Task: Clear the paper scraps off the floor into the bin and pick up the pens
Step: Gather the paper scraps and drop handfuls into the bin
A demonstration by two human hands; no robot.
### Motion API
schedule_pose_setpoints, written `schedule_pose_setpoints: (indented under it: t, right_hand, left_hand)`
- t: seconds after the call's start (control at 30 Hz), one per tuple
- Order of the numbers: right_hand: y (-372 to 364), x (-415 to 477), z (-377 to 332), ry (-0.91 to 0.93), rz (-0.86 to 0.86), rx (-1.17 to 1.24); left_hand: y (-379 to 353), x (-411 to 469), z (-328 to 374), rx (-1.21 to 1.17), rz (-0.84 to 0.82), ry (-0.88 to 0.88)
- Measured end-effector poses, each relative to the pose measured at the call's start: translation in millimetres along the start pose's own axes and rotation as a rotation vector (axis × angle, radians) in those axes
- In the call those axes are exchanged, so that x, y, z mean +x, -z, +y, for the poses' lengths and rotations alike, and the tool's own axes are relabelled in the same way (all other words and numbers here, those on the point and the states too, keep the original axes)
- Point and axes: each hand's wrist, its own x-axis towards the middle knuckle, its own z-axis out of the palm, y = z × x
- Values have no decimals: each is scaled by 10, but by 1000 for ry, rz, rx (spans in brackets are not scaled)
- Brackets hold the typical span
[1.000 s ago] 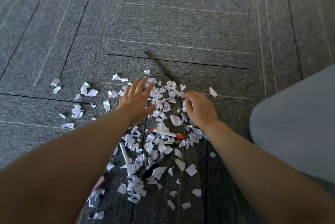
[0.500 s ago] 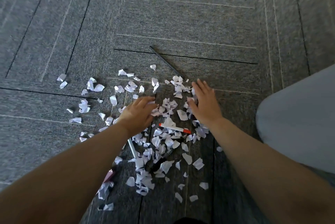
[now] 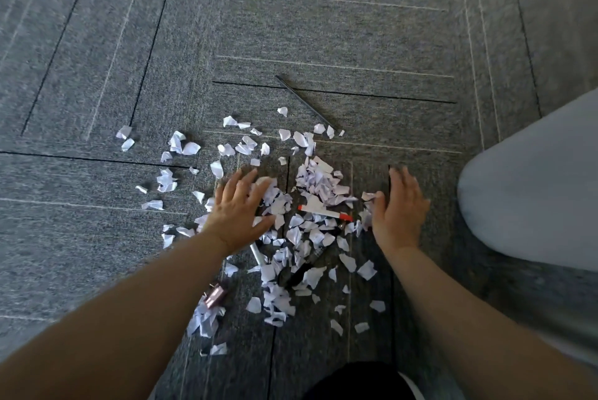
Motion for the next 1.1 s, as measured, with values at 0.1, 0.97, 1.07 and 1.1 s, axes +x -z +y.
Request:
schedule_pose_setpoints:
  t: [0.1,0.97,1.07,1.1]
  right_hand:
    - [-112,-296,-3,-144,0,44]
    - [-366,306,-698,807,-427,-163]
    - [-355,239,-615,801,-371,-48]
    - [-354,231,-611,787,-367,-42]
  left_hand:
    - [-48,-45,65,-42,-3,45]
    - [-27,130,-62,-2,-62,532]
    - [-24,82,-171,-45,-66,580]
    - [-30,62,-195,-45,-71,566]
